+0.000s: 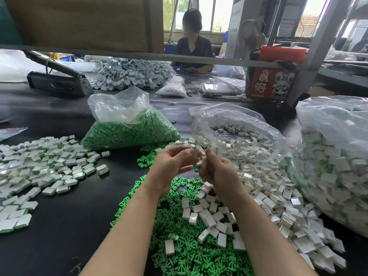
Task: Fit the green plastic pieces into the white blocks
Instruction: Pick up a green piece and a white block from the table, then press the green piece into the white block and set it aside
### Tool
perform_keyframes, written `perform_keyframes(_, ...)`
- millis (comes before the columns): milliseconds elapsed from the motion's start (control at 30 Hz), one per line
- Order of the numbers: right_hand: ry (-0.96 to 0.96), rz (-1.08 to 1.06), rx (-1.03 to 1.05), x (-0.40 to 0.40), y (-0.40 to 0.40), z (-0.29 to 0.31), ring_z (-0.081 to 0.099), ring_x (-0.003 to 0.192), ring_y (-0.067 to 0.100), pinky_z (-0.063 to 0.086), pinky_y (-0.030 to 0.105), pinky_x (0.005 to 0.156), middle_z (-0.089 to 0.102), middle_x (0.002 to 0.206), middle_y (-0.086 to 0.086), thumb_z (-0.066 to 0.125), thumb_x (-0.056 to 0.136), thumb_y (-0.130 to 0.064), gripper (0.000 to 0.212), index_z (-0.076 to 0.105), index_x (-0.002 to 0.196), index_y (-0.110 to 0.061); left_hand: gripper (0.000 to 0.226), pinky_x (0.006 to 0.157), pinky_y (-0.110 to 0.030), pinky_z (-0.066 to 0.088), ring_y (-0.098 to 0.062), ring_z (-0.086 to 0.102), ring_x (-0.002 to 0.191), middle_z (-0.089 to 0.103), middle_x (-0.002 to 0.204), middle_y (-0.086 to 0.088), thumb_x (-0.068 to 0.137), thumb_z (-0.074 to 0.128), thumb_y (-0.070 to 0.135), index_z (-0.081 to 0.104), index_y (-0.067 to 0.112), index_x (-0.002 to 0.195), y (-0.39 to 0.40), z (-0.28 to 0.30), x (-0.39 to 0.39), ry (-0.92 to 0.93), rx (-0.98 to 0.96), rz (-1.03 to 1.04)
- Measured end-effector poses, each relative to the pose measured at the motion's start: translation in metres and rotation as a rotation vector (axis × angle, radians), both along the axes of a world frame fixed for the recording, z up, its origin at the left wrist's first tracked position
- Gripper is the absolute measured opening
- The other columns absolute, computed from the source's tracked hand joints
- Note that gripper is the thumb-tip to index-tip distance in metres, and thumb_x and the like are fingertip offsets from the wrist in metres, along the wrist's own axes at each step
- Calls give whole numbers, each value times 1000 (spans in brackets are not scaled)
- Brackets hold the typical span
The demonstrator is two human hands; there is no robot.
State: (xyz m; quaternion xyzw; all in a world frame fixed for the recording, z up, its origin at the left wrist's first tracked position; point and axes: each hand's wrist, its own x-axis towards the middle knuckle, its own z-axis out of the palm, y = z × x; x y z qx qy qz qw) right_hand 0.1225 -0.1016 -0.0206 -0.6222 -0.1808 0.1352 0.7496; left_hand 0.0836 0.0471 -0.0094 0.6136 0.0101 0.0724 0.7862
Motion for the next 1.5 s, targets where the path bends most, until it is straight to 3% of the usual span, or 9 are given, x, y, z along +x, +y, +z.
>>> perform_keyframes(100,-82,-126,-63,1,-2,4,41,45,12,39,26,56,49,48,-1,52,98,-29,51,53,49,-18,14,72,-29,55,-22,74,86,77,92,-9,82,71,26,74,15,90,19,1,-1,47,85,111)
perform_keyframes(267,-214,-285,-212,2,-4,3,44,43,10,41,29,51,52,46,-5,56,97,-25,45,57,53,-16,8,60,-26,52,-19,68,75,73,78,-2,82,78,22,72,18,82,69,-7,-12,143,523,598)
perform_keyframes(467,-412,-435,-603,8,-9,-2,43,40,8,36,23,42,54,51,-6,54,98,-32,34,60,68,-19,12,82,-40,50,-34,63,90,70,91,-9,86,69,34,69,23,90,113,-22,-30,617,984,982)
perform_keyframes(567,-545,-539,-928,9,-10,-3,59,72,14,44,28,69,65,74,-6,55,96,-35,14,61,91,-23,15,98,-45,38,-38,53,111,66,111,-13,86,64,25,68,25,101,114,-23,-32,750,1095,1046)
perform_keyframes(700,-633,-561,-1235,6,-7,-5,40,97,15,32,33,83,65,109,-6,51,92,-29,26,59,116,-25,26,99,-50,31,-40,43,120,56,126,-18,87,62,21,65,20,113,102,-17,-30,659,1195,1084)
perform_keyframes(933,-639,-504,-1390,6,-7,-5,41,111,21,34,38,95,57,116,-1,57,89,-18,23,61,111,-24,16,79,-39,54,-25,62,88,67,97,-5,87,67,22,69,19,102,59,-1,-11,144,963,716)
perform_keyframes(1133,-556,-418,-1474,5,-4,-7,38,118,25,30,44,105,52,119,4,47,83,-4,29,60,103,-20,23,83,-30,45,-14,56,96,53,113,3,90,67,26,63,26,113,22,-13,4,184,1097,290)
perform_keyframes(1333,-585,-452,-1364,8,-6,-10,42,109,22,36,38,95,56,109,1,49,88,-12,22,55,109,-18,9,82,-24,53,-6,67,89,71,92,10,90,69,22,68,29,95,9,-15,6,163,826,-26)
perform_keyframes(1500,-725,-399,-986,8,-4,-3,54,99,15,37,33,89,66,103,-13,59,94,-36,16,63,108,-29,8,63,-16,48,-5,70,77,76,89,7,92,66,26,69,25,99,5,-13,8,94,554,-2)
